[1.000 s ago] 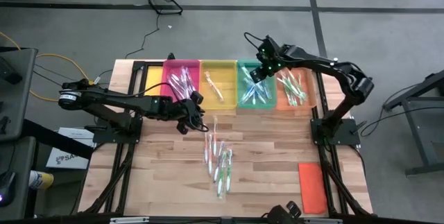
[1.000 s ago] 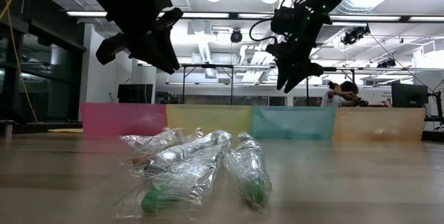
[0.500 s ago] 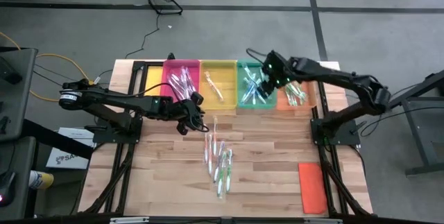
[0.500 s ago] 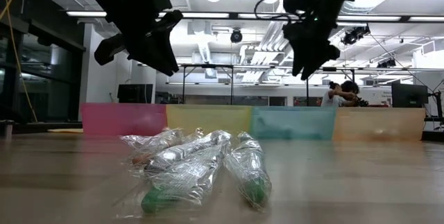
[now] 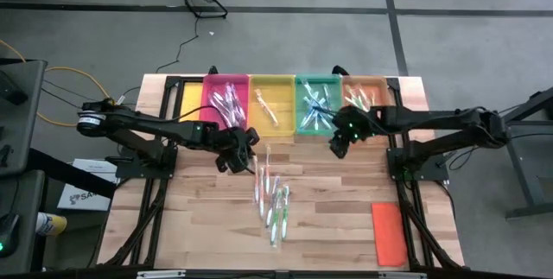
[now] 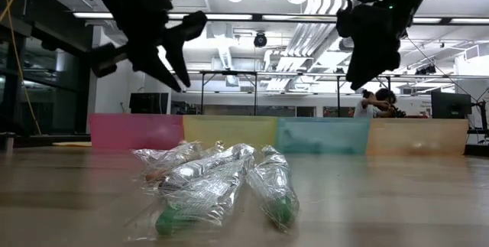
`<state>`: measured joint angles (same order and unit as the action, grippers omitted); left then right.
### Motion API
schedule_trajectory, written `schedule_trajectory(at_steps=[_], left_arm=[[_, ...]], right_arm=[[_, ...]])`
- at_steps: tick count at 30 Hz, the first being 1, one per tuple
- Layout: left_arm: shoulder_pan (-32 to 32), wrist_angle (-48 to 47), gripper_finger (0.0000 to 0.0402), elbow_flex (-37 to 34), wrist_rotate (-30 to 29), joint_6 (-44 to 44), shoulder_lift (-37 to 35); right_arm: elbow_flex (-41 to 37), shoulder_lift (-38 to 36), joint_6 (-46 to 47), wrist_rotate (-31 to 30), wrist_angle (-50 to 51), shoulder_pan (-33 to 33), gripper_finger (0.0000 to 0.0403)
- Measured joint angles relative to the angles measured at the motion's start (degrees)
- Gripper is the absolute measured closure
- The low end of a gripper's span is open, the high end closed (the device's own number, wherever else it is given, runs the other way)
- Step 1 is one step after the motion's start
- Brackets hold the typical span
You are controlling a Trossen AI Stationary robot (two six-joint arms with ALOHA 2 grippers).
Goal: Pick & Place Toothbrushes
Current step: Put the orange toothbrush into the yellow bin
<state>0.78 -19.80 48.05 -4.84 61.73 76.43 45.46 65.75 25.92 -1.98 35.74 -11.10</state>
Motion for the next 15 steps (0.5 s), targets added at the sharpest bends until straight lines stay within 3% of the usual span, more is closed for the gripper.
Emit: schedule_trajectory(at_steps=[5, 15], left_arm=[[0.0, 0.5, 0.0325, 0.0, 1.7, 8.4, 4.9], [0.0, 3.2, 0.021, 0.0, 2.0, 13.3, 10.8]], right_arm=[[-0.5, -0.6, 2.4, -5.2, -0.4, 5.1, 0.0215], [-0.5, -0.6, 2.5, -7.1, -1.1, 8.3, 0.0215]])
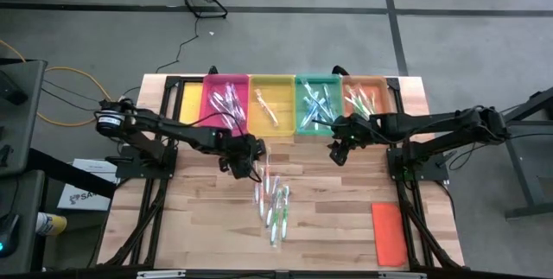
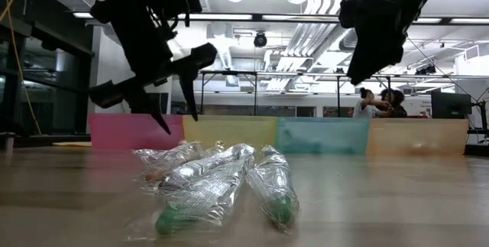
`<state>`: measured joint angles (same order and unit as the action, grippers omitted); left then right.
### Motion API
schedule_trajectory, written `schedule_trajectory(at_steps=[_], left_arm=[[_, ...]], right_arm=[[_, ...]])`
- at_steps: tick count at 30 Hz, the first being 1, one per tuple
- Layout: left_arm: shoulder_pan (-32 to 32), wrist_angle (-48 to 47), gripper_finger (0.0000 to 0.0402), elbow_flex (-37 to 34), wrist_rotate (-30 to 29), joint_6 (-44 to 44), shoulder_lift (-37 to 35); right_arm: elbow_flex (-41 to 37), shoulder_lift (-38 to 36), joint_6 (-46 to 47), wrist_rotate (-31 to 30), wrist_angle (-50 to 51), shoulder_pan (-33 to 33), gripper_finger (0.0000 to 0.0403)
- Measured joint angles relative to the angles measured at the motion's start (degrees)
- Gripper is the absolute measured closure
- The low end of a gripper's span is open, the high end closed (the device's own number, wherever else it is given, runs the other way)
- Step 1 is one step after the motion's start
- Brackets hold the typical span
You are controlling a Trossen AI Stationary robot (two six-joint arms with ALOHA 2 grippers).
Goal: Pick & Place Toothbrushes
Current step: Put the orange toothbrush into the yellow bin
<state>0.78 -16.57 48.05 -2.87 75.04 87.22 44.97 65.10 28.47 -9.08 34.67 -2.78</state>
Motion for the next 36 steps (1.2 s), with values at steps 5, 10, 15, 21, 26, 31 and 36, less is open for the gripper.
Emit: schedule_trajectory(at_steps=[5, 10, 15, 21, 26, 31, 36], left_arm=[[0.0, 0.9, 0.0202, 0.0, -0.7, 3.1, 3.3], [0.0, 2.3, 0.0201, 0.0, -1.1, 4.1, 5.9], [0.0, 3.6, 0.021, 0.1, -1.2, 4.2, 6.7], [0.0, 2.7, 0.0269, 0.1, -1.1, 4.0, 7.4], [0.0, 1.7, 0.0339, 0.1, -1.1, 0.6, 7.5], [0.0, 0.3, 0.0393, 0.1, -1.1, -0.9, 7.5], [0.0, -2.3, 0.0398, -0.1, -1.3, -2.1, 5.7]], right_arm=[[0.0, 0.0, -0.1, 0.0, -0.7, 0.1, 0.0215], [0.0, 0.0, -0.2, 0.1, -0.7, 0.1, 0.0215], [0.0, 0.0, -0.2, 0.2, -0.7, 0.1, 0.0215], [0.0, 0.0, -0.2, 0.1, -0.7, 0.1, 0.0215], [0.0, 0.0, 0.0, 0.1, -0.7, 0.1, 0.0215], [0.0, 0.0, 0.1, 0.1, -0.7, 0.1, 0.0215], [0.0, 0.0, 0.2, 0.1, -0.7, 0.1, 0.0215]])
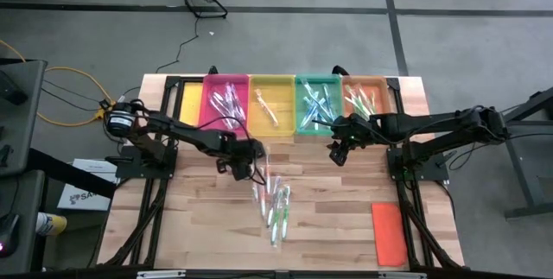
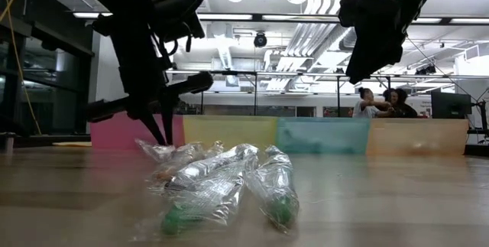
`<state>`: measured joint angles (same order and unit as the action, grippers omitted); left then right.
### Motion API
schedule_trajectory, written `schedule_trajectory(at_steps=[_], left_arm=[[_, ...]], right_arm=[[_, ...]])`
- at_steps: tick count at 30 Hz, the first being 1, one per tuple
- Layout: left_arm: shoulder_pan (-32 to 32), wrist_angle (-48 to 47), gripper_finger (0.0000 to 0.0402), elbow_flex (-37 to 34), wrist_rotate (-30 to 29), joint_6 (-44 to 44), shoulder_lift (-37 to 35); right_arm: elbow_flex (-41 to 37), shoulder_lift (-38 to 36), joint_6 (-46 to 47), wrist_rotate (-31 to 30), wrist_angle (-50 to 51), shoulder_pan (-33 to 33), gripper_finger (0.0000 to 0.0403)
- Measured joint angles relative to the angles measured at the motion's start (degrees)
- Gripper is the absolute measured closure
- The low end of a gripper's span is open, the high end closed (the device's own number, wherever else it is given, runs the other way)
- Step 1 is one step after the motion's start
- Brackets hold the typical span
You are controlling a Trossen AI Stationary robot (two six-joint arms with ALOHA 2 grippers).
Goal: Pick & Place Toothbrushes
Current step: Put the orange toothbrush into the yellow bin
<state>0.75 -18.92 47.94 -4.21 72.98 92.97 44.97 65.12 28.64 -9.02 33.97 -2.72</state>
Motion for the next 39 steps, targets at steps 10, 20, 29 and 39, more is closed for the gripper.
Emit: schedule_trajectory(at_steps=[10, 20, 29, 39], left_arm=[[0.0, -15.4, 0.0401, 5.8, -10.1, 0.5, -6.6], [-2.7, -19.6, 0.0401, 17.4, -20.8, 12.9, -7.6], [-14.1, -14.7, 0.0401, 22.7, -15.9, 23.6, -7.6], [-25.1, -7.9, 0.0401, 22.7, -2.5, 26.2, -7.6]], right_arm=[[0.0, 0.0, -0.8, 0.0, 0.0, 0.0, 0.0215], [0.0, 0.0, -2.0, -0.1, 0.1, 0.0, 0.0215], [0.0, 0.0, -4.1, -0.1, 0.0, 0.0, 0.0215], [0.0, 0.0, -4.7, -0.1, 0.0, 0.0, 0.0215]])
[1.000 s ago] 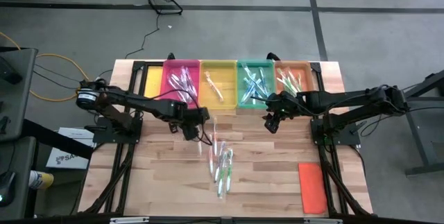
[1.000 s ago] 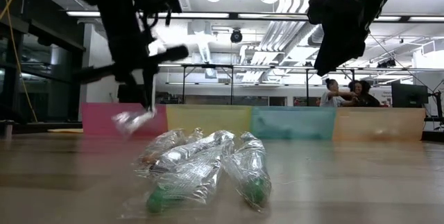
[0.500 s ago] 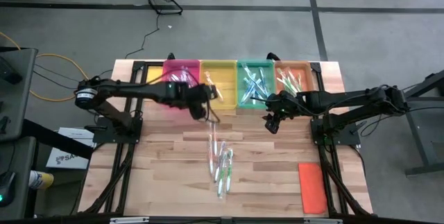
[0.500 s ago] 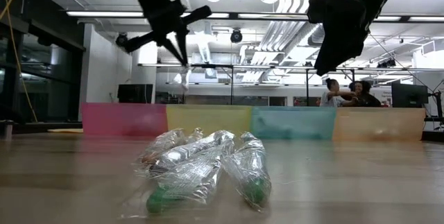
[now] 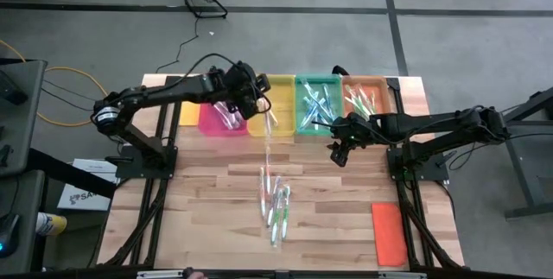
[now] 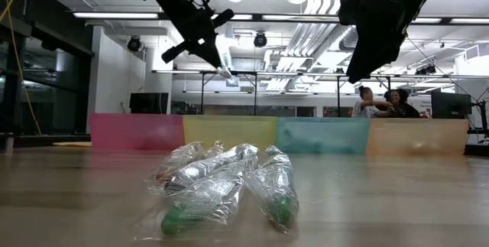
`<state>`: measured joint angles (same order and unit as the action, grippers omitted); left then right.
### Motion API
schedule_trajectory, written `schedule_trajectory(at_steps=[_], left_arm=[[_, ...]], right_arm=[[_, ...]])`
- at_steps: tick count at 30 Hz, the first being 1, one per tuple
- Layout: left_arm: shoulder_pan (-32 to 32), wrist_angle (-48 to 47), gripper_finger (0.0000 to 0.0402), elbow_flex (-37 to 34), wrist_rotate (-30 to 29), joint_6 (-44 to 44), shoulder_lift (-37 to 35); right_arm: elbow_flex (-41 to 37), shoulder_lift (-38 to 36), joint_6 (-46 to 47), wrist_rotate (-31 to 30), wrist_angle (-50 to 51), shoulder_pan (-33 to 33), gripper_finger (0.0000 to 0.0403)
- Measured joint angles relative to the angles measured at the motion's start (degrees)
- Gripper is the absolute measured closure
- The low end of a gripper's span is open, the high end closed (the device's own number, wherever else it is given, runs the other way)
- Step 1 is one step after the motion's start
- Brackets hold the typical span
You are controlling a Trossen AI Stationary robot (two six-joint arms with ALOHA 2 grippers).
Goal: Pick & Place Toothbrushes
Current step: Put the orange toothbrush into the yellow bin
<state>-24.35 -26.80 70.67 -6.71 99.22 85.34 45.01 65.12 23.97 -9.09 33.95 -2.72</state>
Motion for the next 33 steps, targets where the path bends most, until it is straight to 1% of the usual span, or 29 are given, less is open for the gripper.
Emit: schedule_trajectory(at_steps=[5, 8, 12, 17, 25, 33], left_arm=[[-3.3, 2.6, 0.0401, 0.0, 1.8, -1.6, 0.6], [-4.4, 3.4, 0.0401, 0.0, 2.6, -2.4, 2.4], [-4.6, 4.2, 0.0401, 0.0, 2.7, -1.5, 5.6], [-5.1, 5.6, 0.0401, 0.0, 1.1, -1.5, 8.7], [-5.3, 8.2, 0.0401, 0.0, -3.1, -1.5, 12.3], [-5.3, 8.9, 0.0401, -0.1, -3.5, -1.9, 13.2]], right_arm=[[0.0, 0.0, -0.3, -0.9, -0.5, 0.0, 0.0215], [0.0, 0.0, -0.3, -2.8, -0.9, 0.0, 0.0215], [0.0, 0.0, -0.3, -3.0, -1.8, 0.0, 0.0215], [0.0, 0.0, -0.2, -2.8, -1.9, 0.0, 0.0215], [0.0, 0.0, 0.1, -2.8, -2.2, 0.0, 0.0215], [0.0, 0.0, 0.2, -2.8, -2.6, 0.0, 0.0215]])
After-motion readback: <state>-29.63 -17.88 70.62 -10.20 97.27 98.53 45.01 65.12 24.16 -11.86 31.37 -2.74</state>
